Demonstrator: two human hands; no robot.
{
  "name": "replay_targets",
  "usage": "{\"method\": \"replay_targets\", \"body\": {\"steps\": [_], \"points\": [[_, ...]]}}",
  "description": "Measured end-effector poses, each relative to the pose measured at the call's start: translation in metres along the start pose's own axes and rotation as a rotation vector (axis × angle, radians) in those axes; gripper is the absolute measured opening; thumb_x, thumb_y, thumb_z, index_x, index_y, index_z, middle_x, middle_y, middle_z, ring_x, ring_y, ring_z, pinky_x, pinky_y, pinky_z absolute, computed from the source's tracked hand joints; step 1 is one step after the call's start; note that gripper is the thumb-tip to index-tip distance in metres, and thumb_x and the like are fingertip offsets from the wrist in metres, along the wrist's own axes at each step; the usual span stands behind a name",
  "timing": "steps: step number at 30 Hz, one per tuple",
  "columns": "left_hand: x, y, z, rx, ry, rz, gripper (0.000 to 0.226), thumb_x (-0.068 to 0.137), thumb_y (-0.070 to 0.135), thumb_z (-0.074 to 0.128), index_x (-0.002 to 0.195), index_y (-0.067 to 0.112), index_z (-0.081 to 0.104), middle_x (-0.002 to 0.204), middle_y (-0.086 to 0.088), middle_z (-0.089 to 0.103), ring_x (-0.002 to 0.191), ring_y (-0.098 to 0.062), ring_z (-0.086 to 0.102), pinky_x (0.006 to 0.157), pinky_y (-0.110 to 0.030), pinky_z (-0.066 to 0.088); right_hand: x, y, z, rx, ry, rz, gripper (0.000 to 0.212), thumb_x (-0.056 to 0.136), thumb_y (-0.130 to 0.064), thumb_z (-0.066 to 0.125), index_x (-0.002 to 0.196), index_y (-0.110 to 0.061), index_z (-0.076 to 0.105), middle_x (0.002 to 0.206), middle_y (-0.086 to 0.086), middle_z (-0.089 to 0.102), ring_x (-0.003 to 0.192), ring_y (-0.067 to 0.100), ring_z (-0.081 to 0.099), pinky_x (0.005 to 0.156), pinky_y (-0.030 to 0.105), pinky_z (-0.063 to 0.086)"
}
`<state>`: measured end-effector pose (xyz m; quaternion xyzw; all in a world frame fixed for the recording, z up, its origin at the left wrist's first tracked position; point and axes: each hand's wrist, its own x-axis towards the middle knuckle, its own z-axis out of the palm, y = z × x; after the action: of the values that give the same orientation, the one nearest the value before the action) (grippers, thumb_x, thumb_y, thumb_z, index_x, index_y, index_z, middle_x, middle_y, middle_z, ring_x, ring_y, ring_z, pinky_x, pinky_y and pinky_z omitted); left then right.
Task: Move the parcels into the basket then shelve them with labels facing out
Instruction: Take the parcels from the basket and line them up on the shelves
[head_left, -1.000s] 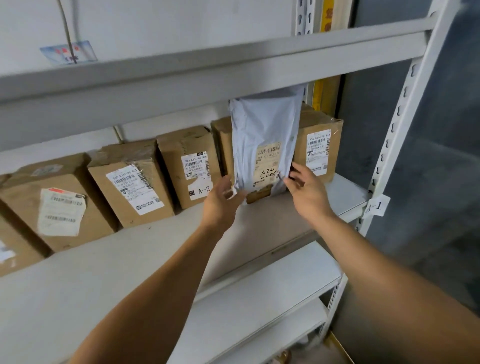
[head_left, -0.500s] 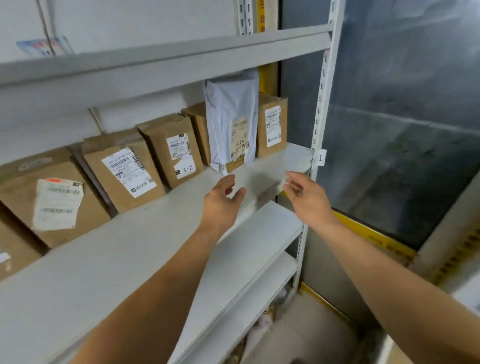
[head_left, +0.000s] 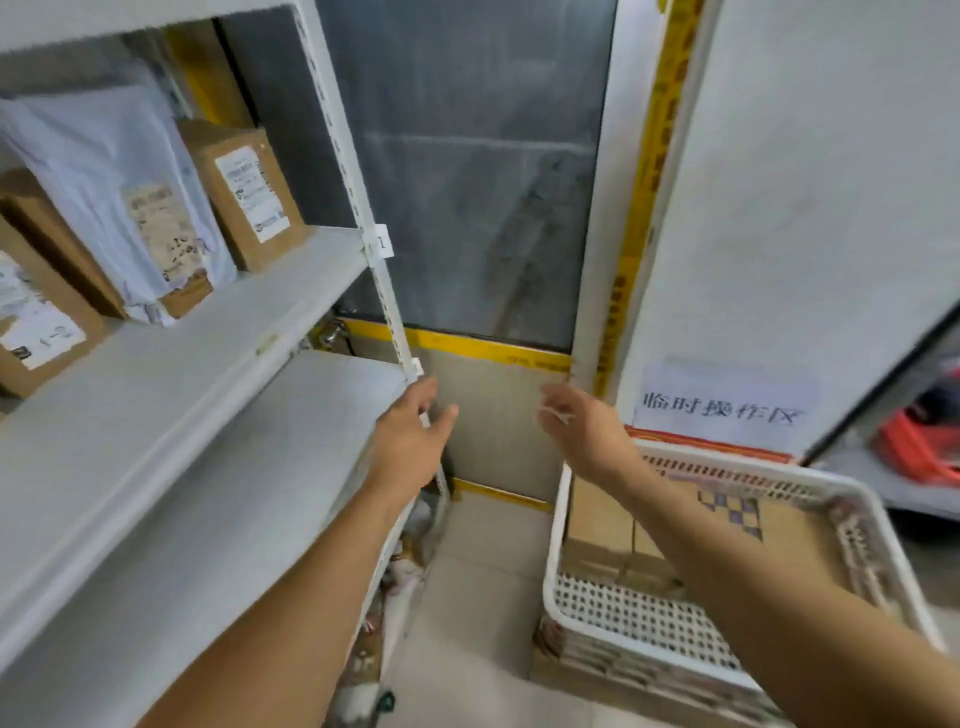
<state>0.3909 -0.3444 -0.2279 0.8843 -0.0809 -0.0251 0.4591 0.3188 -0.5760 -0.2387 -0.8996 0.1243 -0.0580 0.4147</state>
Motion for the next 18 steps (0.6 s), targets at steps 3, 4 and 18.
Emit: {"method": "replay_targets", "body": {"steps": [3,4,18], "points": [[-0.016,0.018,0.068,0.023,-0.104,-0.036,0.050,0.100,0.039,0.070,0.148,0.029,0.058,0.142,0.007,0.065,0.130,-0.014,0.060,0.110,-0.031,0.046,-0.036,0.064,-0.027,0.024,-0.017,0.132,0.043,0.105,-0.035,0.061,0.146,-0.022,0.058,0.140,0.001,0.067,0.127,0.021,0.064,0.104,0.034,0.051],[-0.024,0.025,0.090,0.028,-0.140,-0.043,0.051,0.100,0.038,0.069,0.149,0.027,0.057,0.144,0.008,0.064,0.132,-0.014,0.059,0.111,-0.031,0.045,-0.048,0.085,-0.035,0.016,-0.027,0.176,0.043,0.106,-0.034,0.061,0.146,-0.021,0.058,0.141,0.002,0.067,0.129,0.022,0.063,0.106,0.035,0.050],[-0.069,0.050,0.323,0.129,-0.516,-0.133,0.056,0.103,0.042,0.064,0.155,0.027,0.049,0.153,0.001,0.057,0.138,-0.017,0.054,0.116,-0.041,0.046,-0.125,0.283,-0.106,0.037,0.011,0.561,0.049,0.108,-0.030,0.058,0.155,-0.020,0.048,0.153,0.002,0.057,0.137,0.022,0.057,0.102,0.030,0.050]]}}
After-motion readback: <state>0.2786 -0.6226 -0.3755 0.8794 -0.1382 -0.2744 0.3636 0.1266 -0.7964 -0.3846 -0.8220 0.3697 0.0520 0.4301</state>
